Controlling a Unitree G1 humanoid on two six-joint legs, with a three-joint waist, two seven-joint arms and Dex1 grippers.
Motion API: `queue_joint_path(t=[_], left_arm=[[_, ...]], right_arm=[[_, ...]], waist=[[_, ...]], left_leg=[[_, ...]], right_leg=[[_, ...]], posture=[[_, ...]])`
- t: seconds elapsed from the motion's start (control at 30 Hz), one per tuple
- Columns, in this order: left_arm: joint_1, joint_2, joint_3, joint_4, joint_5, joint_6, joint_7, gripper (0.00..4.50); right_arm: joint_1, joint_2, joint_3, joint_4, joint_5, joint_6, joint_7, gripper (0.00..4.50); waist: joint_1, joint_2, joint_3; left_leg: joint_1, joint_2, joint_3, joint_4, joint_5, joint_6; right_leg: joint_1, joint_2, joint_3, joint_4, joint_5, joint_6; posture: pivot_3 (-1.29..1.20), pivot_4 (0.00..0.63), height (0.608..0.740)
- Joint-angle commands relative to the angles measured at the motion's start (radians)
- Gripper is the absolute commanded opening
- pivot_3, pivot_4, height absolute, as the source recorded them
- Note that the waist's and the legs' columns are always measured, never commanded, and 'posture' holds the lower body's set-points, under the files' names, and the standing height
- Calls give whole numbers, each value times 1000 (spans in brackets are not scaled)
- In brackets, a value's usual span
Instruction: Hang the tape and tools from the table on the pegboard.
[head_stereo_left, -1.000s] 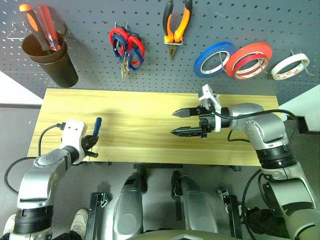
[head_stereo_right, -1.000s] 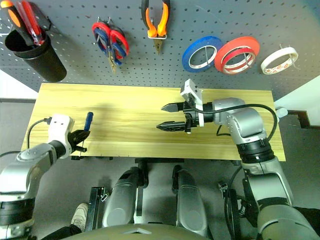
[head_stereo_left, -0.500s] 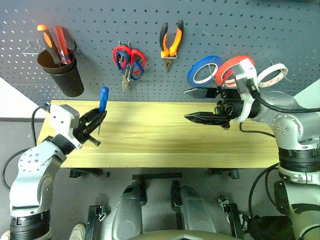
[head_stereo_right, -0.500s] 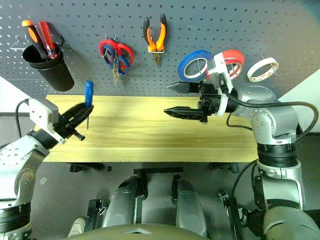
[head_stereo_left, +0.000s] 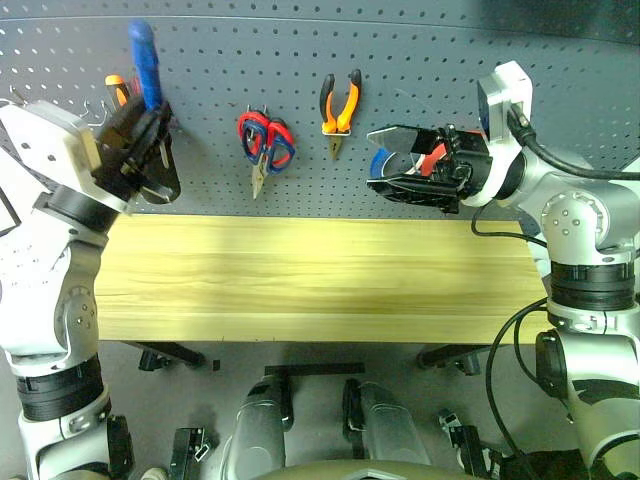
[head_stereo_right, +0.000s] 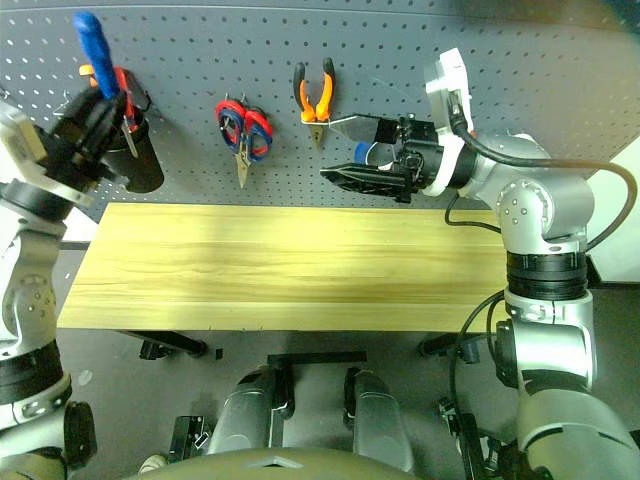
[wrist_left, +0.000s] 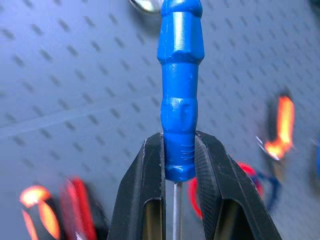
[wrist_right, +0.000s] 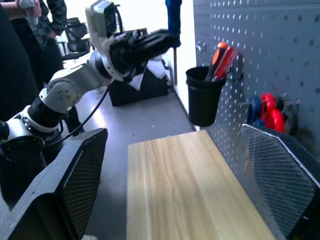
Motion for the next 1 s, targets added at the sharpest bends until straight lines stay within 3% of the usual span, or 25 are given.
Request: queue_joint_path(t=[0.03,0.53,0.9,1.0], left_arm=[[-60,25,22,45,6,-27,21,477],[-297,73,-13,515,95,-239,-30,477],[-224,47,-47,571,125,-153,30,477],[-214,42,-30,558,110,-139,42,1425]], right_arm=[[-51,-4,5,29,-28,-17,-25,4500],[-98,30,49,126,-126,-98,-57,4500],[-76,14,68,114,-192,-143,-60,4500],[-74,17,64,111,-195,-145,-62,4500]], waist=[[0,0,-3],[-1,0,-19],[-2,1,-21],[-2,1,-21]], left_leg=[[1,0,0,0,0,0],[2,0,3,3,3,0],[4,1,5,4,4,-2],[3,1,4,5,4,-2]], right_leg=[[0,0,0,1,0,0],[-1,1,3,10,-1,0],[-1,1,5,12,-1,1],[-2,1,5,12,-1,1]], posture=[[31,84,730],[7,89,730],[-6,94,730],[-3,97,730]])
